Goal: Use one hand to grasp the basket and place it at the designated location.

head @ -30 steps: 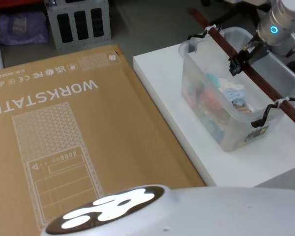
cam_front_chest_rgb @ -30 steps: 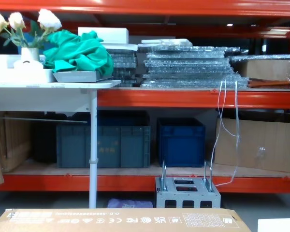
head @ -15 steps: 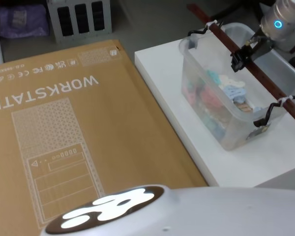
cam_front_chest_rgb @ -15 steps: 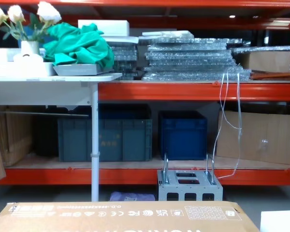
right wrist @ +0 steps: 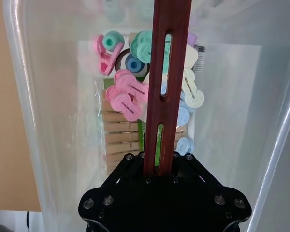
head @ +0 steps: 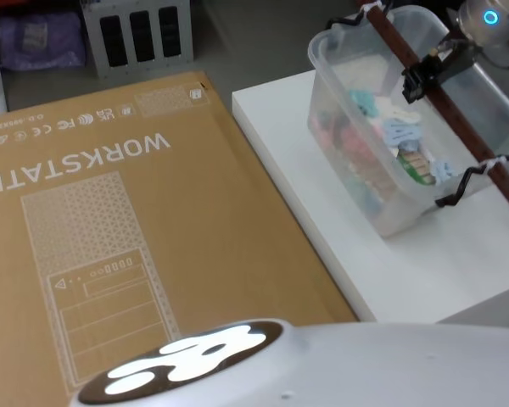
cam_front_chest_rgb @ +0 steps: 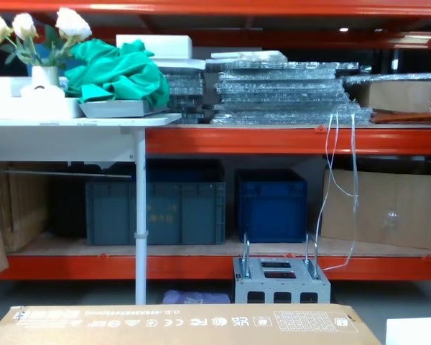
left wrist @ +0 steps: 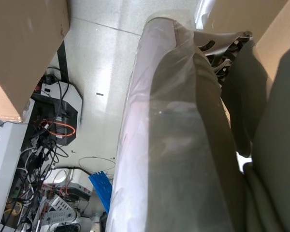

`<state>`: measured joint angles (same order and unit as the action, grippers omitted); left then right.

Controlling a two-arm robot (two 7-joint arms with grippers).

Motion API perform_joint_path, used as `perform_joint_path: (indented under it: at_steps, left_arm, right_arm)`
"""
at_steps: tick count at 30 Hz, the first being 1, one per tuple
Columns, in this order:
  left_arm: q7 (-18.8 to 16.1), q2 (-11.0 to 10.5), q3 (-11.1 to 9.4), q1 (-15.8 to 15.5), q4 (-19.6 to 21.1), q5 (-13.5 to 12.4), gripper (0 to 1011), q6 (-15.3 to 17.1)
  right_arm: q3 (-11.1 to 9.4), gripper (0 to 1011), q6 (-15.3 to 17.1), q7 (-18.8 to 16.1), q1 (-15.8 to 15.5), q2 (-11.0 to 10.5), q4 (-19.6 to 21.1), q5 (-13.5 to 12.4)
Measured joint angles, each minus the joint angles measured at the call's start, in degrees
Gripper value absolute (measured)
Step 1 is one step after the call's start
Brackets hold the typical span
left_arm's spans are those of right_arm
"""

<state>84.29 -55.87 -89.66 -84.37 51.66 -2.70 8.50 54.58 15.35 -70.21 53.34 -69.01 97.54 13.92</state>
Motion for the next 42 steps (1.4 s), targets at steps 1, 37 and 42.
perform_joint_path:
  at_steps: [1,37,42]
  left_arm:
    - [0.0,0.0,0.0,0.0,0.0,0.0,0,0.0]
    - [0.0,0.0,0.0,0.0,0.0,0.0,0,0.0]
    - [0.0,0.0,0.0,0.0,0.0,0.0,0,0.0]
  right_arm:
    - [-0.2,99,0.0,-0.2,0.1,0.0,0.0,0.1]
    - [-6.0,98,-3.9,-9.2,7.3,5.3,-4.1,5.7]
    - [-6.2,99,-5.3,-11.5,8.9,7.0,-6.1,6.0]
